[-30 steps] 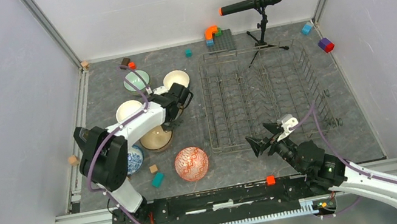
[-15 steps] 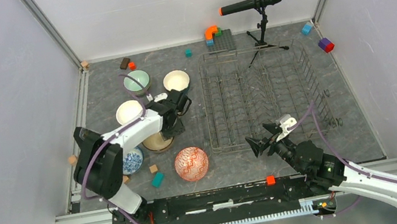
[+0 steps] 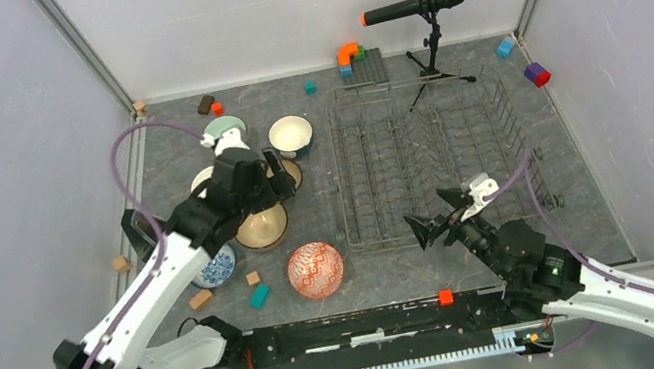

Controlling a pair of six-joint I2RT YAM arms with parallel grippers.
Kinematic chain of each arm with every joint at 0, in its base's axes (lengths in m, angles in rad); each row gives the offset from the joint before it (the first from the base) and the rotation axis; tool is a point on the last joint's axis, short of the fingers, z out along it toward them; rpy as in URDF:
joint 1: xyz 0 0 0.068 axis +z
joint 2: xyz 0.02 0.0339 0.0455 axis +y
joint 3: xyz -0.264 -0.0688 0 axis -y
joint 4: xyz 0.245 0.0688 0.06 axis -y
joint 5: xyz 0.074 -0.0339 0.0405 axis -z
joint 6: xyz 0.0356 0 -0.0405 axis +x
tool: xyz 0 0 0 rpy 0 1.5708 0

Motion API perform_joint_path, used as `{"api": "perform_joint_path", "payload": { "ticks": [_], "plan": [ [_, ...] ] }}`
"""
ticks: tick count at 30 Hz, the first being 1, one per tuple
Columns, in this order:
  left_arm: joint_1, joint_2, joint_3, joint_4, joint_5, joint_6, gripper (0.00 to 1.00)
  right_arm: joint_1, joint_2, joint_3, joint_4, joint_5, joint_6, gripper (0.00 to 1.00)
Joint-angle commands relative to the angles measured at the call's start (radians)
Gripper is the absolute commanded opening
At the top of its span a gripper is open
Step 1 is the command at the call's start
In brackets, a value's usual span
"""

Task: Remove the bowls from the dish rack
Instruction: Adjust the bowl at the center of the board, then reset both arms

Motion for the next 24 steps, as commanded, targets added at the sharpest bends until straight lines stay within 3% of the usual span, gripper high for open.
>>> {"api": "perform_joint_path", "payload": {
  "ticks": [1,4,7,11,17,21,24],
  "plan": [
    [-0.003,-0.128,0.070,0.101,-0.039,0.260,0.94,-0.001,0.061,0.193,-0.011,0.053,-0.027,0.98],
    [-0.004,-0.198,0.078,0.144,-0.127,0.345,0.99,-0.002,0.084,0.248,0.108,0.096,0.012,0.98],
    [-0.006,-0.281,-0.010,0.298,-0.178,0.387,1.00,-0.001,0.117,0.255,0.292,0.155,-0.075,0.98],
    [-0.014,-0.376,-0.173,0.449,-0.365,0.282,1.00,-0.002,0.265,0.382,0.289,0.212,-0.160,0.98],
    [-0.022,-0.390,-0.181,0.391,-0.528,0.152,1.00,-0.001,0.525,0.549,0.219,0.243,-0.219,0.98],
    [-0.032,-0.391,-0.201,0.362,-0.591,0.018,1.00,-0.005,0.621,0.594,0.292,0.325,-0.282,0.98],
    [-0.048,-0.396,-0.185,0.359,-0.593,0.023,1.00,-0.092,0.642,0.620,0.282,0.306,-0.236,0.98]
  ]
}}
